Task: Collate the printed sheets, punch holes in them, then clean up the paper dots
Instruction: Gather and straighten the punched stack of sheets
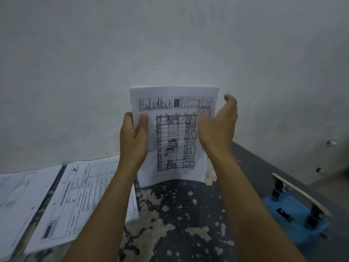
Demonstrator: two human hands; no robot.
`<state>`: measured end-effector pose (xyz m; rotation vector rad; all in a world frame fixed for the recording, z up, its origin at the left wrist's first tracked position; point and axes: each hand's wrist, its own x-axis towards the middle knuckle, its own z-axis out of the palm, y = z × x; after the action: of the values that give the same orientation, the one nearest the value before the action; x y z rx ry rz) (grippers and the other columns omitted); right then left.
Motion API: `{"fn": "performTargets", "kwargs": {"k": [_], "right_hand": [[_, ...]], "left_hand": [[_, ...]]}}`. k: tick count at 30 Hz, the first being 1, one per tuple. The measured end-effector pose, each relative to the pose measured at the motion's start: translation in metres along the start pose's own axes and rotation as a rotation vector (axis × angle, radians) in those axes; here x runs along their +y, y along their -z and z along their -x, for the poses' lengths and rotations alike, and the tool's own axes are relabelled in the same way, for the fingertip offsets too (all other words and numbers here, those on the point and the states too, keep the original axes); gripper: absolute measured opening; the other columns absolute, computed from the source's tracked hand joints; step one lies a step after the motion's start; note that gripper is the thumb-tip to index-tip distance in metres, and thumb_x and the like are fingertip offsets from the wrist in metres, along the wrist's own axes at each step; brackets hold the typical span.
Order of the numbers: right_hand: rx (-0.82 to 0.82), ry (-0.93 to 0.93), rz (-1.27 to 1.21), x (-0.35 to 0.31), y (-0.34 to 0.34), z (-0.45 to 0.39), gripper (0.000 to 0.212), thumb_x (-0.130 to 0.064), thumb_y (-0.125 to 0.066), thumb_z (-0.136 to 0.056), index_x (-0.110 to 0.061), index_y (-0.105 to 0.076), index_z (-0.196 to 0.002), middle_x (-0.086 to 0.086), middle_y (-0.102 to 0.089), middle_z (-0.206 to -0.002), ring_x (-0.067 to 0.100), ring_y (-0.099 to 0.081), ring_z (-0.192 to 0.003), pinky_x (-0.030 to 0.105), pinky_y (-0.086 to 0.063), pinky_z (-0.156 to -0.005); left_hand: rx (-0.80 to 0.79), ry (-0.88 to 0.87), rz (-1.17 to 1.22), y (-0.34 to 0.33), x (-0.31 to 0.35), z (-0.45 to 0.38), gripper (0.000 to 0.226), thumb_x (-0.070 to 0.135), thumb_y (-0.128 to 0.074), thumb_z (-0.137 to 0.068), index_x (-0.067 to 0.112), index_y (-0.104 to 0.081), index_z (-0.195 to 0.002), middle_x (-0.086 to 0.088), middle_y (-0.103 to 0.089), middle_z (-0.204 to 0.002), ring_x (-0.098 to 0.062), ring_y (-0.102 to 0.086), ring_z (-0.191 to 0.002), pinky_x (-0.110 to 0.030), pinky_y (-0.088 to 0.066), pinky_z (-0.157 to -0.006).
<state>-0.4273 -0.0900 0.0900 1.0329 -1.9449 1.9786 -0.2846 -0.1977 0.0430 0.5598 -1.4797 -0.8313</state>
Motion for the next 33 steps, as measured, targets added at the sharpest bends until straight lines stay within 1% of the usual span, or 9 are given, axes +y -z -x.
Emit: {"fn": "performTargets", "kwargs": {"k": [4,6,8,13,16,24,27,29,33], "right_hand": [[-0.102,-0.403,-0.328,0.047,-0.001,0.008,0.063,-0.005,-0.058,-0.087,-0.022,-0.031,-0.142,0.001,-0.046,-0.137,0.015,-0.053,-0.114,0.034,-0.053,-0.088],[-0.241,-0.395,-0.317,0.06,-0.005,0.013,0.032,-0.002,-0.055,-0.086,-0.018,-0.052,-0.113,-0.002,-0.06,-0.104,0.008,-0.057,-0.081,0.018,-0.048,-0.06],[-0.255,-0.334,-0.265,0.062,-0.01,0.015,0.014,-0.003,-0.053,-0.085,-0.018,-0.052,-0.086,-0.003,-0.059,-0.081,0.009,-0.052,-0.065,0.014,-0.042,-0.047],[-0.037,-0.216,-0.276,0.051,-0.009,0.001,0.041,-0.013,-0.061,-0.079,-0.021,-0.045,-0.116,-0.004,-0.054,-0.114,0.01,-0.056,-0.096,0.024,-0.052,-0.071],[-0.266,-0.292,-0.285,0.052,-0.009,0.006,0.036,-0.01,-0.059,-0.074,-0.015,-0.054,-0.109,-0.004,-0.065,-0.1,0.013,-0.062,-0.085,0.025,-0.049,-0.06],[-0.228,-0.146,-0.221,0.069,-0.017,0.018,0.012,-0.023,-0.049,-0.103,-0.014,-0.042,-0.098,-0.008,-0.047,-0.081,-0.014,-0.048,-0.059,0.006,-0.04,-0.051],[-0.163,-0.033,-0.187,0.061,-0.012,0.012,0.01,-0.019,-0.05,-0.102,-0.011,-0.047,-0.098,-0.007,-0.052,-0.079,-0.014,-0.05,-0.056,0.005,-0.04,-0.049],[-0.148,0.032,-0.173,0.052,-0.004,0.004,0.009,-0.019,-0.052,-0.101,-0.011,-0.051,-0.099,-0.008,-0.055,-0.08,-0.013,-0.052,-0.059,0.005,-0.041,-0.051],[-0.204,0.082,-0.165,0.034,0.008,-0.004,0.007,-0.021,-0.056,-0.1,-0.016,-0.054,-0.102,-0.009,-0.063,-0.089,-0.011,-0.059,-0.068,0.005,-0.044,-0.054]], "left_hand": [[0.037,0.002,0.002,-0.004,-0.002,0.003,0.025,0.049,-0.046,-0.101,0.029,-0.055,-0.112,0.019,-0.068,-0.099,0.006,-0.066,-0.089,-0.011,-0.053,-0.066],[0.062,-0.005,0.002,-0.006,-0.002,0.004,0.027,0.049,-0.045,-0.101,0.026,-0.054,-0.114,0.02,-0.067,-0.099,0.008,-0.066,-0.088,-0.008,-0.051,-0.065],[0.083,-0.01,0.005,-0.008,-0.001,0.005,0.027,0.047,-0.045,-0.102,0.025,-0.054,-0.113,0.024,-0.067,-0.095,0.01,-0.065,-0.087,-0.006,-0.05,-0.063],[0.089,-0.016,-0.004,-0.006,-0.001,0.004,0.02,0.046,-0.045,-0.103,0.028,-0.054,-0.109,0.032,-0.067,-0.094,0.008,-0.065,-0.087,-0.007,-0.05,-0.065],[0.09,-0.013,0.003,-0.006,-0.003,0.005,0.023,0.047,-0.046,-0.102,0.027,-0.053,-0.111,0.028,-0.068,-0.096,0.008,-0.066,-0.09,-0.007,-0.051,-0.067],[0.048,-0.02,-0.093,-0.006,-0.014,0.009,0.024,0.042,-0.043,-0.104,0.024,-0.049,-0.119,0.025,-0.063,-0.105,0.013,-0.062,-0.095,-0.008,-0.05,-0.075],[0.032,-0.038,-0.12,-0.005,-0.004,0.003,0.044,0.044,-0.042,-0.104,0.018,-0.044,-0.139,0.025,-0.061,-0.113,0.014,-0.058,-0.102,-0.01,-0.048,-0.089],[0.037,-0.06,-0.147,-0.004,0.004,-0.001,0.058,0.044,-0.041,-0.104,0.013,-0.031,-0.152,0.028,-0.053,-0.089,0.028,-0.051,-0.08,0.002,-0.042,-0.076],[0.058,-0.15,-0.299,0.005,0.027,-0.011,0.018,0.041,-0.039,-0.106,0.03,-0.05,-0.115,0.019,-0.053,-0.075,0.012,-0.054,-0.065,-0.014,-0.051,-0.063]]}}
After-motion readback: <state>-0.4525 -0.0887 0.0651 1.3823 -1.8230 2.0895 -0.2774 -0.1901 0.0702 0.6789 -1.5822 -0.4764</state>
